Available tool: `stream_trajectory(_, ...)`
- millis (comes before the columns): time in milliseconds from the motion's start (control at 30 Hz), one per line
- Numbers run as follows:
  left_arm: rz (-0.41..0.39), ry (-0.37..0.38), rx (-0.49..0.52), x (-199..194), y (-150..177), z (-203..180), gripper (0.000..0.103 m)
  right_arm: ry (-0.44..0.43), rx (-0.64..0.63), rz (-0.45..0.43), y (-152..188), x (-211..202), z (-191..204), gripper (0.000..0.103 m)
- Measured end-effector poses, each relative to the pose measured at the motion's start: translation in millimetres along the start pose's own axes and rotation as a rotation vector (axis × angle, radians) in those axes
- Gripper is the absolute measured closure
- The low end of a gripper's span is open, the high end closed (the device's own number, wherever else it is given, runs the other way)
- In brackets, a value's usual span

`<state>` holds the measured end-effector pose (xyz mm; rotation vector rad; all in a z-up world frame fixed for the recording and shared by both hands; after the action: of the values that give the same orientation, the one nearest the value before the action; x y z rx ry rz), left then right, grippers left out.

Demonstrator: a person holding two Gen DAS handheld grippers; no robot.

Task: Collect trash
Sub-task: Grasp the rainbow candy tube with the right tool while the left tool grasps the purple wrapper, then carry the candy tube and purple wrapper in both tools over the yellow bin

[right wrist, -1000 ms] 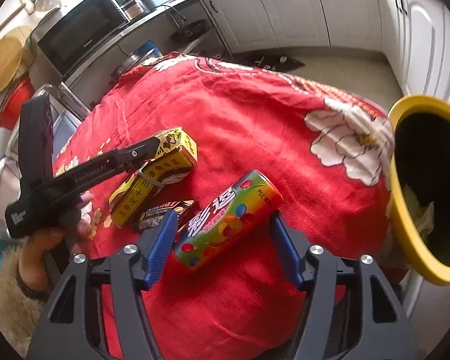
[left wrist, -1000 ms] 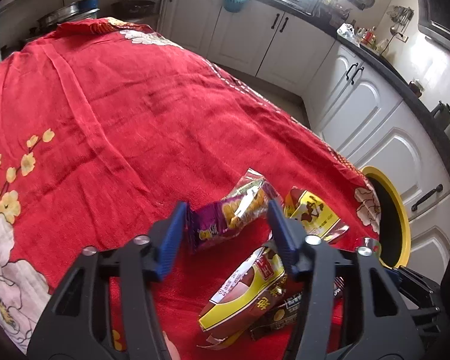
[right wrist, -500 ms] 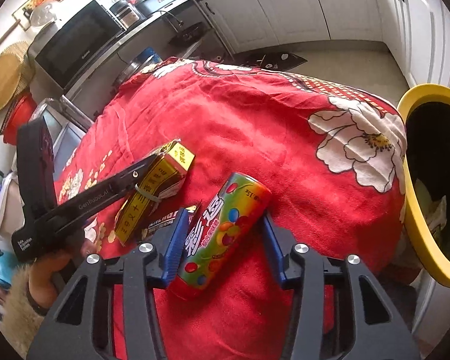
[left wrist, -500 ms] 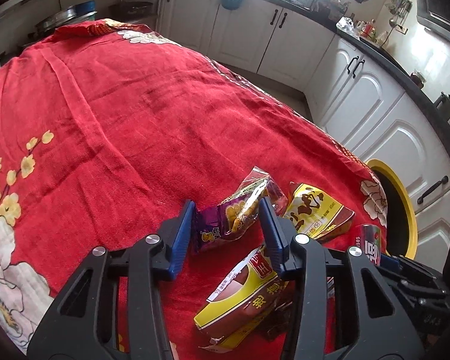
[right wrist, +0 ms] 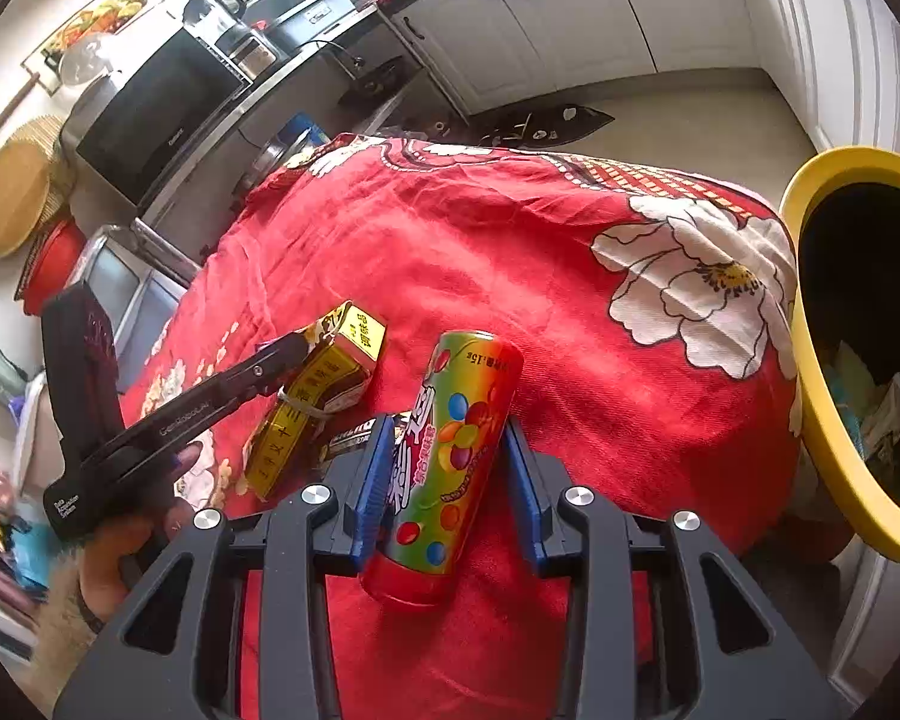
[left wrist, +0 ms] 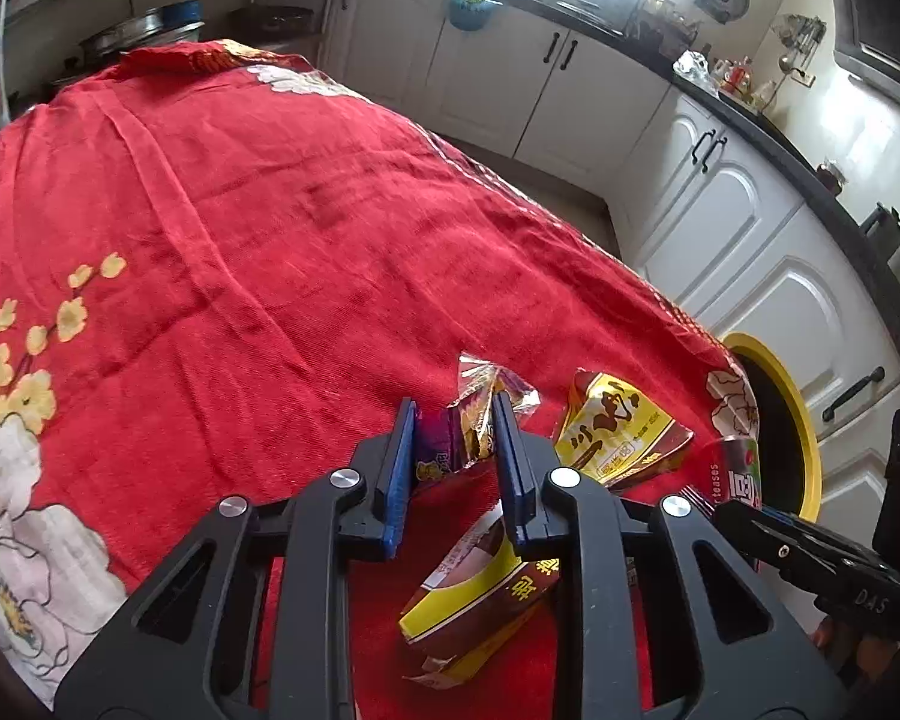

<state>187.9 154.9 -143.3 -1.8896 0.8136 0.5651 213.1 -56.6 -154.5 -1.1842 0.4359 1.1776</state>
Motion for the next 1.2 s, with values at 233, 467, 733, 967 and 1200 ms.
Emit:
stream_trajectory(233, -0.020, 0.003, -0.039, -9, -1, 5, 0.085, -0.035, 0.083, 0.007, -3, -3, -16, 0.066)
stream_trajectory(467, -0.032, 0.002, -0.046, -15, -1, 3, 0.085, -0.140, 0.157, 0.058, -3, 2, -22, 0.051)
stream_trajectory(733, -0.051, 0.004, -0.048, -23, -5, 0, 0.085, -0.128, 0.087, 0.072, 6, -3, -12, 0.046)
stream_trajectory(967, -0.084, 0.017, -0.023, -34, -14, -14, 0.085, -0.071, 0.033, 0.062, 14, -8, -13, 0.067)
stream_trajectory(1200, -0.107, 0.039, 0.022, -40, -23, -40, 0.085, -0.057, 0.037, -0.005, 6, -28, -26, 0.073)
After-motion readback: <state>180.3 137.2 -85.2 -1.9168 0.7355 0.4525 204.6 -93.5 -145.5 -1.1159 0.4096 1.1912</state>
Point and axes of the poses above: each gripper's, at about its wrist camera, not at the fingertips, and x roughly the way its jaws point, z to its left, y to its underside, the point moved 5 cm from there along x, roughly the way its jaws point, and after that the axes turned 12 degrees about y, right-handed, at the moved point
